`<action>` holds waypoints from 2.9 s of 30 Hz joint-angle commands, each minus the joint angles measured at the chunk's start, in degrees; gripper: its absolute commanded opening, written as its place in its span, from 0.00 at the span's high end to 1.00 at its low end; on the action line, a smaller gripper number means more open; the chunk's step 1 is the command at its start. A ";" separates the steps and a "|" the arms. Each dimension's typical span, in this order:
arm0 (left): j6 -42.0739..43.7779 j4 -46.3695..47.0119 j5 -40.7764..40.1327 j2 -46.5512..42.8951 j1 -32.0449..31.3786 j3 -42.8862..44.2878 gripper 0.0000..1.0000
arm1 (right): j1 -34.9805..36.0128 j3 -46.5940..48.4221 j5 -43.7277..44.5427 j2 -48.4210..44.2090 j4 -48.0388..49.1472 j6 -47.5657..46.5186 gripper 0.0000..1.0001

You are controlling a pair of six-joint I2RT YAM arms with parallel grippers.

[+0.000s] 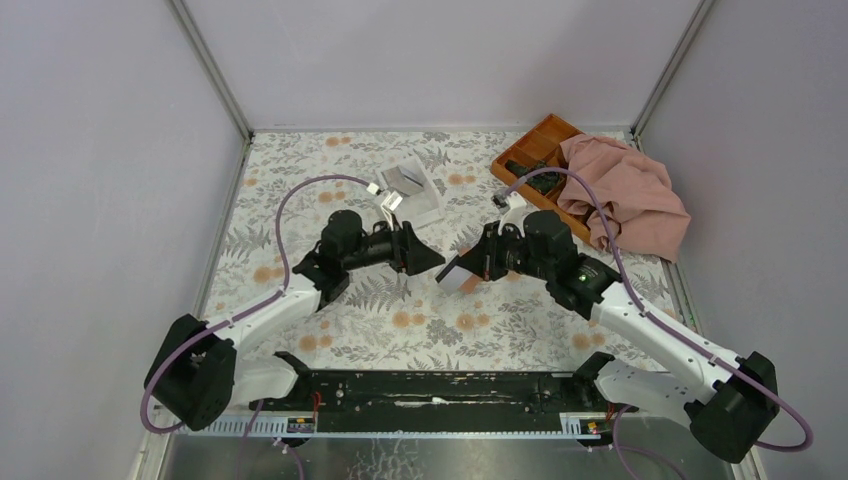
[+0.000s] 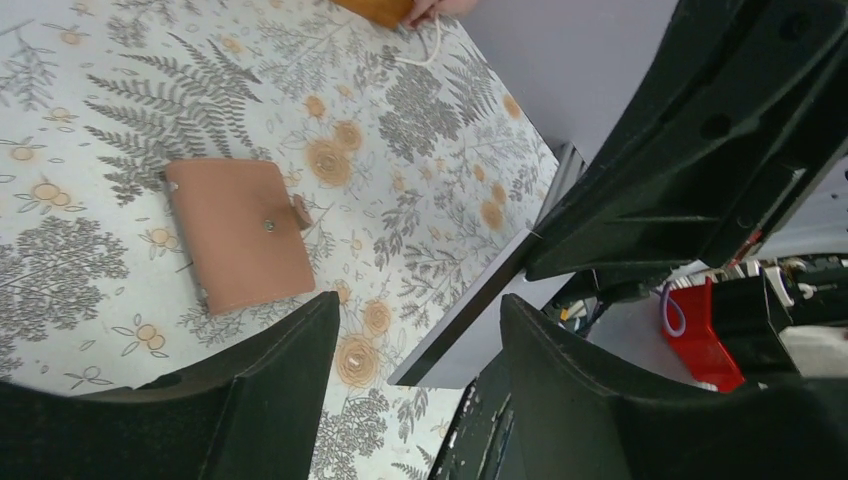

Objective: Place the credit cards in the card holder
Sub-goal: Pick up the credit card from the storage box.

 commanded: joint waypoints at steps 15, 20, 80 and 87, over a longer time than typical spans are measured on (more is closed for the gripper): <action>1.95 3.21 11.41 4.38 -1.97 1.70 0.50 | 0.46 4.12 -5.16 4.98 2.67 1.72 1.00; 2.66 1.76 11.99 5.82 -2.33 2.46 0.51 | 0.44 5.64 -6.46 6.36 2.81 1.77 1.00; -20.67 27.48 11.43 18.58 -2.42 1.67 1.00 | -2.17 -23.25 2.13 -3.50 35.28 12.20 0.72; -18.72 22.69 10.51 19.53 -2.34 2.54 0.90 | -2.17 -24.48 0.96 -3.24 38.83 14.94 1.00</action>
